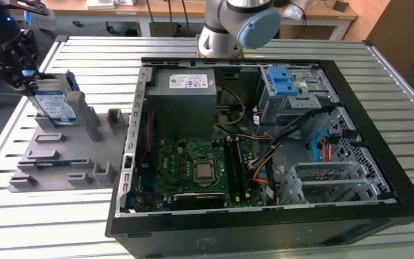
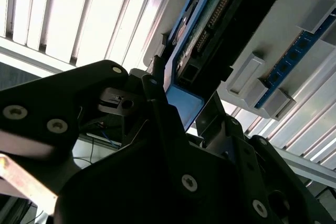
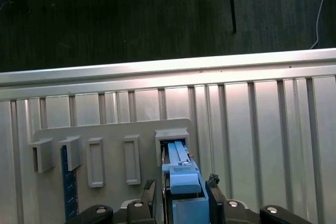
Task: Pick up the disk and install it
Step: 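Pick up the disk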
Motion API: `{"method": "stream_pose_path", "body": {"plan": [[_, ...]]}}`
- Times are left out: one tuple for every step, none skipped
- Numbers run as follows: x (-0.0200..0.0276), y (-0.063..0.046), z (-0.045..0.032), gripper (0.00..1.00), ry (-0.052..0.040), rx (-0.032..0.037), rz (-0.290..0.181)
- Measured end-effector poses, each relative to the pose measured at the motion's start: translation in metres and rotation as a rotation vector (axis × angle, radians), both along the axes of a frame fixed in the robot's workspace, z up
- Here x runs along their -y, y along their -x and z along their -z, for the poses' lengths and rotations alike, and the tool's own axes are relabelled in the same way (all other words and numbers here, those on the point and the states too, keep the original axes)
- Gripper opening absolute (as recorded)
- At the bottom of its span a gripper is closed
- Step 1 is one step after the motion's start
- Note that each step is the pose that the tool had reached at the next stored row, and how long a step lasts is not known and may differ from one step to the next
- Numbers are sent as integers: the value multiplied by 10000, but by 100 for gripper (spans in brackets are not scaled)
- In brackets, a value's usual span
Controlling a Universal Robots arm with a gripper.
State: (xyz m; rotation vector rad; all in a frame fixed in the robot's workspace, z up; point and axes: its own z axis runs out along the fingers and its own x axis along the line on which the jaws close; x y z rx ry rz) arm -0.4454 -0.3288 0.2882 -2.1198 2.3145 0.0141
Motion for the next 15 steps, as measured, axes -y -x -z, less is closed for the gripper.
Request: {"method": "stream_pose_path", "body": {"plan": [[0,0,3,49,0,0,0],[0,1,6,49,0,0,-1],[0,1,10,49,0,1,-1],[0,1,13,49,0,1,0],[0,1,15,49,0,0,-1],[0,2,16,49,1,0,0],[0,2,16,49,1,-1,0],[0,2,16,49,0,-1,0],[0,2,16,49,0,0,0],[0,2,15,49,-1,3,0],[0,2,11,49,-1,3,0],[0,2,9,49,-1,3,0],[0,2,8,49,1,2,0],[0,1,8,49,1,2,0],[0,2,8,49,1,2,0]]}}
